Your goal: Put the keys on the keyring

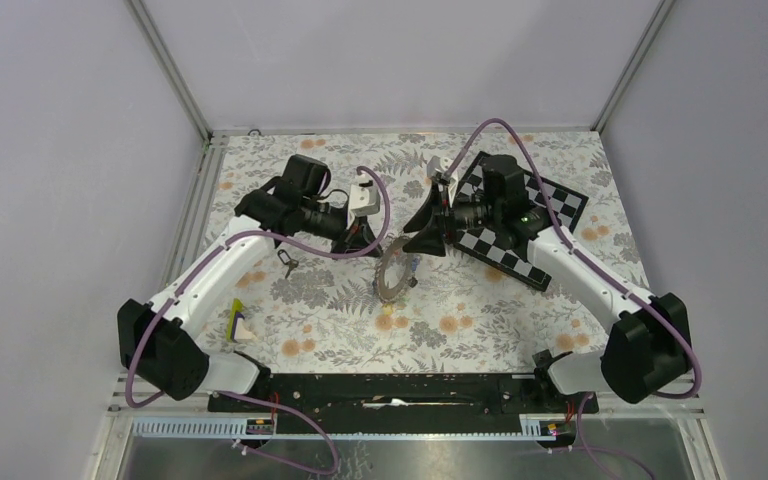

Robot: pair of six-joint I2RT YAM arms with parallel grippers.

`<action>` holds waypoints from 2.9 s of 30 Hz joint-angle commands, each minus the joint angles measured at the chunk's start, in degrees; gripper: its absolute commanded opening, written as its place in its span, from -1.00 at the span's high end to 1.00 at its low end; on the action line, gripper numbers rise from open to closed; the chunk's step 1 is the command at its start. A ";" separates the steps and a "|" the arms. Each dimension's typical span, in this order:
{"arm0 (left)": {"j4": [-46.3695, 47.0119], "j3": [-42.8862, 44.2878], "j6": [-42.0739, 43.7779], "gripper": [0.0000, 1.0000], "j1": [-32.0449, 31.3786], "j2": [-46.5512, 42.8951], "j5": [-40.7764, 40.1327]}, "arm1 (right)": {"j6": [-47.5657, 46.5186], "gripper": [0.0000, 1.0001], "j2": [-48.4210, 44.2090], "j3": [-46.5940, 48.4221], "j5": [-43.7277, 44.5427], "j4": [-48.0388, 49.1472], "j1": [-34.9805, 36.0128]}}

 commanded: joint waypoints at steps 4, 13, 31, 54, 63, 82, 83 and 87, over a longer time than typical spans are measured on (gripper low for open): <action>-0.74 -0.79 7.32 1.00 -0.66 -4.00 6.80 | -1.26 -0.18 3.37 4.66 -2.10 -0.75 2.09; -1.49 -0.96 9.12 1.00 -1.10 -3.92 6.58 | -5.89 -0.09 3.77 5.10 -0.60 -5.87 6.20; -1.45 -2.56 10.50 1.00 -1.39 -3.71 8.07 | -9.43 0.10 4.95 6.45 0.48 -7.99 8.95; -1.42 -2.18 9.89 1.00 -1.22 -3.19 8.65 | -11.79 1.00 3.64 3.63 5.44 -7.97 10.91; -2.41 -1.63 11.09 0.39 1.42 -3.87 7.84 | -10.84 1.00 1.64 3.84 5.27 -8.82 10.72; -4.06 -3.58 16.45 -0.09 2.76 -3.41 10.55 | -8.17 1.00 0.41 3.93 3.33 -8.55 7.99; -4.06 -3.40 16.08 -0.09 2.76 -3.58 10.39 | -7.93 1.00 0.51 4.05 3.94 -8.46 7.91; -4.10 -3.11 14.65 -0.08 2.47 -4.65 8.13 | -6.28 1.00 1.14 4.45 6.01 -8.01 7.33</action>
